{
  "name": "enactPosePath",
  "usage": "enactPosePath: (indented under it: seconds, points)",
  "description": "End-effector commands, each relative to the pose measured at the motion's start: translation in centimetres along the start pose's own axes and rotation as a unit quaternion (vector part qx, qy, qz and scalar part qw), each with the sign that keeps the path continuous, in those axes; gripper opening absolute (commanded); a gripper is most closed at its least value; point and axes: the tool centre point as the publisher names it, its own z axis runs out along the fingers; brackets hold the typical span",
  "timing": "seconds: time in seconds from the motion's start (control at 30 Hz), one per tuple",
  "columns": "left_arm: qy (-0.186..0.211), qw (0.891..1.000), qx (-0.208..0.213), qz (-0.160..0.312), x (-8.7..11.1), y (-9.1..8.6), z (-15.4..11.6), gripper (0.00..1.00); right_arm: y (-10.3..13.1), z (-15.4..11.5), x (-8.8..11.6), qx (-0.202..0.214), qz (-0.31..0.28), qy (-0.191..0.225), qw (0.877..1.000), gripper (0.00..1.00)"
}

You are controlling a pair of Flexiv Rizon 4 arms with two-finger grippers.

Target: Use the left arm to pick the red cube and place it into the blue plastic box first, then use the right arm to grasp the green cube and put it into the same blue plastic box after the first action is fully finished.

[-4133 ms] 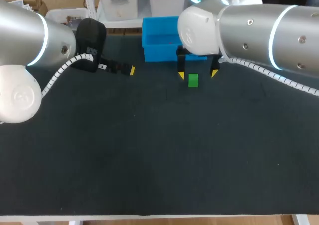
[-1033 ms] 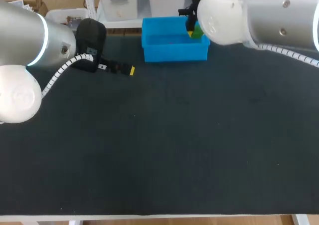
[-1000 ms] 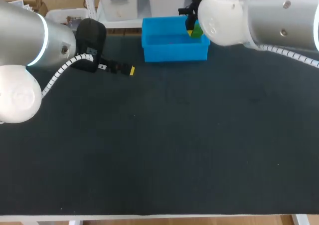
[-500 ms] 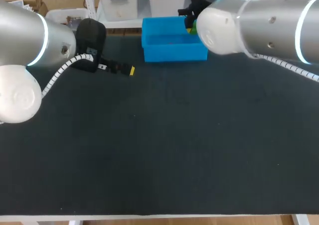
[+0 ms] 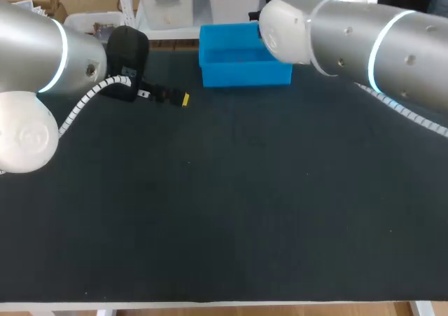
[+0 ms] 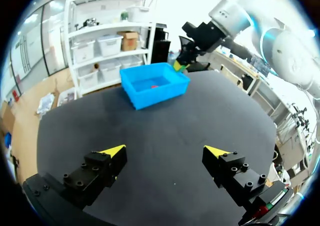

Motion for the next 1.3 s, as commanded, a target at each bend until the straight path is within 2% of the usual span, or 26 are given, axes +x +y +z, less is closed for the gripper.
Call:
enactPosePath:
  seconds: [0.03,0.3,0.67,0.9,0.97,1.0,1.3]
  points:
    - [-0.002,1.000,0.005,0.001,0.1,0.2,0.0,1.00,-0.4,1.8,-2.1,0.001,0.001,0.038,0.999,0.00]
    - [-0.002,1.000,0.005,0.001,0.1,0.2,0.0,1.00,-1.0,2.4,-3.2,0.002,0.003,0.040,0.999,0.00]
    - [-0.002,1.000,0.005,0.001,0.1,0.2,0.0,1.00,-1.0,4.6,-3.3,0.012,-0.007,0.064,0.998,0.00]
    - [-0.002,1.000,0.005,0.001,0.1,0.2,0.0,1.00,-0.8,4.9,-3.6,0.010,-0.010,0.076,0.997,0.00]
    - [-0.002,1.000,0.005,0.001,0.1,0.2,0.0,1.00,-0.8,5.0,-3.7,0.013,-0.010,0.079,0.997,0.38]
    - [-0.002,1.000,0.005,0.001,0.1,0.2,0.0,1.00,-0.8,4.9,-3.7,0.013,-0.010,0.080,0.997,1.00]
    - [-0.002,1.000,0.005,0.001,0.1,0.2,0.0,1.00,-0.8,3.1,-3.0,0.011,-0.010,0.082,0.997,1.00]
